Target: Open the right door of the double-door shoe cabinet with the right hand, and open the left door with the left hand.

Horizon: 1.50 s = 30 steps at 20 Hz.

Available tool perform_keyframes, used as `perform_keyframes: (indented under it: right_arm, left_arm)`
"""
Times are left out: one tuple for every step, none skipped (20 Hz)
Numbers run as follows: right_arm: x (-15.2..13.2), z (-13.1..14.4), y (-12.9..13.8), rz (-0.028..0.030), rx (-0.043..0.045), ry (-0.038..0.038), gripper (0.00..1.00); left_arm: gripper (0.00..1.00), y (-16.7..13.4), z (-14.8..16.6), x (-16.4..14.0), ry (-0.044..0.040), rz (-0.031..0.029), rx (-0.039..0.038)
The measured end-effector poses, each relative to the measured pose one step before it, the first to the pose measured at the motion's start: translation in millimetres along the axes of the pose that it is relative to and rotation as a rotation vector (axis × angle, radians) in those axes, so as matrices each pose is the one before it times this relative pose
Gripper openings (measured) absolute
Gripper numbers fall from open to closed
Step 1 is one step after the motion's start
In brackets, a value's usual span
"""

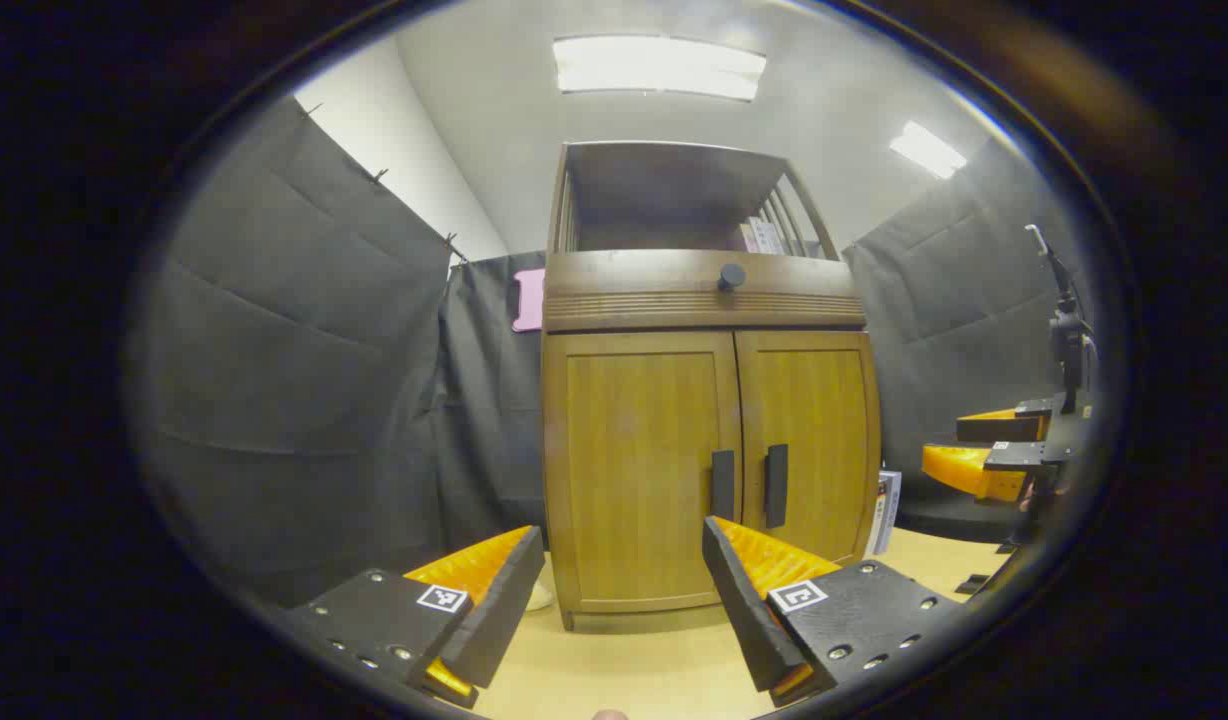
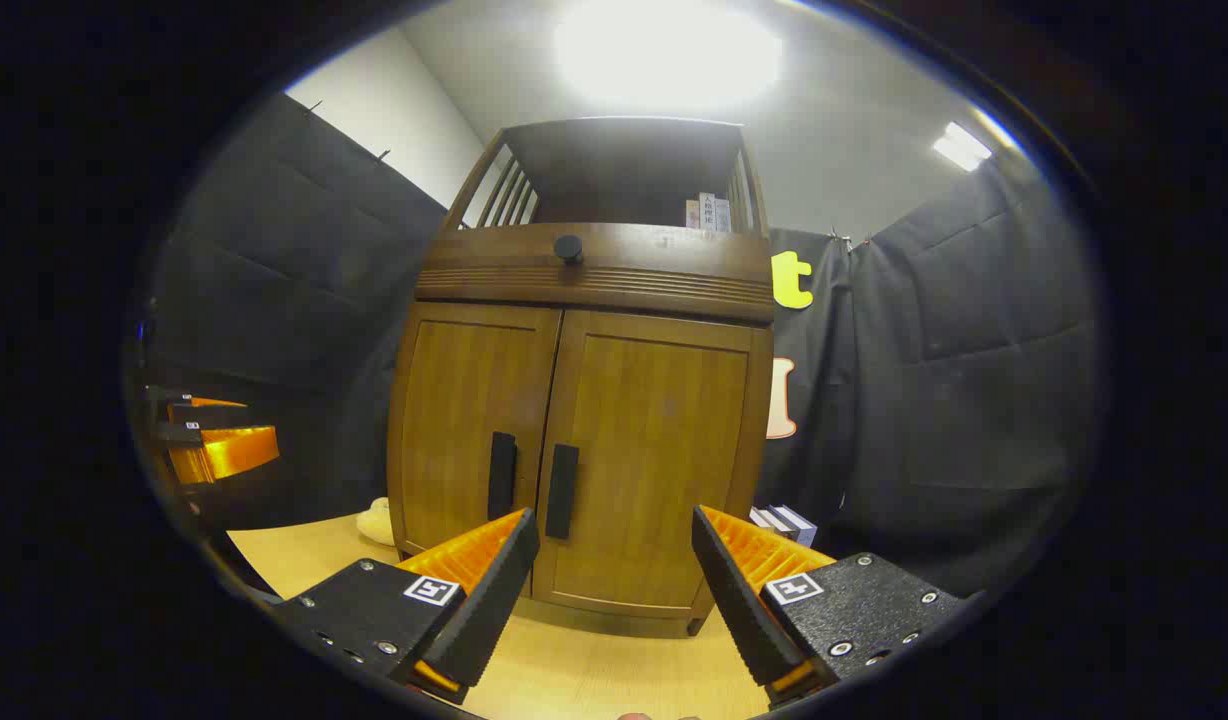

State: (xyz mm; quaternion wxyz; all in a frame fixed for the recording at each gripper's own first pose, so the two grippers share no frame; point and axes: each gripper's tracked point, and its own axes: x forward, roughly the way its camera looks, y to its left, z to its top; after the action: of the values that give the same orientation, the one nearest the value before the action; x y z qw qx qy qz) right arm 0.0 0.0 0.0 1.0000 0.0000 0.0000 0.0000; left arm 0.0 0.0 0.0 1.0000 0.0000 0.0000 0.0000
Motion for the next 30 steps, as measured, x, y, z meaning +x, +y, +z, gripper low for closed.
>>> perform_keyframes:
  right_arm:
    - [-1.16, 1.37, 2.05, 0.00752, 0.00967, -0.00435, 0.95]
    - [0.09, 0.12, 2.05, 0.00626, 0.00517, -0.00392, 0.95]
    - [-0.59, 1.14, 0.26, -0.00030, 0.00151, -0.00387, 0.95]
    - [0.55, 0.05, -1.95, -0.00233, -0.00179, -0.00274, 0.95]
    - [0.00, 0.10, 0.13, -0.00176, -0.00265, -0.00094, 0.95]
    - [-0.02, -1.13, 0.69, 0.00184, -0.00043, 0.00032, 0.95]
    - [0.49, -2.39, 1.05, 0.00396, 0.00276, 0.00044, 0.95]
    - [1.11, -2.27, 1.15, 0.00496, 0.00408, 0.00386, 0.95]
    - [2.03, -3.27, 1.09, 0.00391, 0.00233, 0.00570, 0.95]
    - [1.28, -2.69, 1.17, 0.00264, 0.00182, 0.00440, 0.95]
    - [1.30, -2.11, 1.33, 0.00121, 0.00119, 0.00284, 0.95]
    - [2.79, -2.86, 1.11, 0.00316, 0.00191, 0.00073, 0.95]
    - [2.39, -3.30, 1.91, 0.00231, 0.00370, 0.00135, 0.95]
    - [3.47, -1.03, 2.56, 0.00476, 0.00642, -0.00104, 0.95]
    - [5.47, -0.81, 3.72, 0.00589, 0.00877, -0.00233, 0.95]
    - [5.92, 0.90, 4.30, 0.00948, 0.00527, -0.00430, 0.95]
    - [6.48, -0.26, 4.24, 0.00885, 0.00048, -0.00111, 0.95]
    - [8.38, -3.17, 2.96, 0.00737, -0.00221, 0.00355, 0.95]
    - [7.30, -2.27, 1.37, 0.00621, -0.00326, 0.00383, 0.95]
    - [8.50, -2.42, 2.00, 0.00410, -0.00307, 0.00247, 0.95]
    - [7.86, -3.16, 1.46, 0.00248, -0.00306, 0.00372, 0.95]
    - [8.46, -2.31, 2.36, 0.00497, -0.00418, 0.00054, 0.95]
    - [8.43, -2.29, 3.34, 0.00449, -0.00633, -0.00019, 0.95]
    - [9.51, -1.34, 1.41, -0.00157, -0.00566, -0.00246, 0.95]
    - [9.38, -0.55, 1.86, -0.00073, -0.00281, -0.00219, 0.95]
    - [8.89, -2.17, 3.69, 0.00518, -0.00229, 0.00430, 0.95]
    - [10.50, -4.71, 3.60, 0.00645, -0.00087, 0.00919, 0.95]
    - [8.47, -4.42, 3.38, 0.00603, -0.00265, 0.01301, 0.95]
    - [7.40, -3.37, 1.87, 0.00206, -0.00341, 0.00944, 0.95]
    - [6.64, -1.46, 1.53, -0.00113, -0.00532, 0.00346, 0.95]
  left_arm:
    - [0.96, 0.87, -0.87, -0.36, 0.00209, 0.00192, -0.00009]
    - [0.96, 0.09, -0.31, 0.10, -0.00139, -0.00019, 0.00128]
    - [0.96, -0.42, -0.43, -0.58, -0.00051, 0.00221, 0.00100]
    - [0.93, 0.00, 0.07, -1.03, -0.00322, 0.00442, 0.00107]
    - [0.96, -0.58, 2.10, 0.52, -0.00838, 0.00484, 0.00156]
    - [0.96, 0.62, 2.05, -1.02, -0.01296, 0.00600, 0.00190]
    - [0.96, -1.06, 1.46, 0.64, -0.00916, 0.00398, -0.00031]
    - [0.96, -2.90, -2.09, -0.78, -0.00123, -0.00493, -0.00094]
    - [0.96, -3.92, -2.04, -0.11, 0.00080, -0.00815, 0.00016]
    - [0.96, -1.07, -1.41, -0.11, 0.00028, -0.00261, 0.00198]
    - [0.96, 0.20, -1.32, 0.39, -0.00068, 0.00205, 0.00472]
    - [0.93, 0.05, -1.82, -0.14, 0.00241, 0.00255, 0.00660]
    - [0.93, 0.62, -2.87, 0.61, 0.00320, 0.00383, 0.00677]
    - [0.93, 0.14, -1.68, 0.86, 0.00147, 0.00459, 0.00508]
    - [0.93, 0.72, -2.08, 1.34, -0.00040, 0.00204, 0.00429]
    - [0.96, 1.55, -4.00, 1.74, -0.00128, 0.00321, 0.00147]
    - [0.96, 2.52, -3.57, 3.13, 0.00005, 0.00702, -0.00572]
    - [0.93, 3.54, -5.01, 3.24, 0.00155, 0.00540, -0.01279]
    - [0.96, 1.26, -6.82, 3.61, 0.00563, 0.00078, -0.01622]
    - [0.96, 1.75, -10.66, 5.09, 0.00882, 0.00076, -0.01527]
    - [0.96, 4.25, -9.07, 4.14, 0.00788, 0.00464, -0.01051]
    - [0.96, 4.93, -7.78, 7.35, 0.00429, 0.00969, -0.01008]
    - [0.93, 2.85, -5.77, 5.64, 0.00270, 0.00911, -0.00909]
    - [0.93, 0.26, -9.07, 2.52, 0.00569, 0.00453, -0.00735]
    - [0.96, 1.89, -7.39, 4.57, 0.00866, 0.00086, -0.00954]
    - [0.96, 3.63, -10.14, 6.80, 0.01321, -0.00356, -0.01251]
    - [0.95, 3.79, -7.52, 6.97, 0.01318, -0.00595, -0.00970]
    - [0.93, 5.34, -9.60, 11.27, 0.01538, -0.00747, -0.00786]
    - [0.93, 4.58, -6.05, 8.84, 0.01171, -0.00252, -0.00483]
    - [0.93, 1.11, 0.29, 10.11, 0.00487, -0.00340, -0.00083]
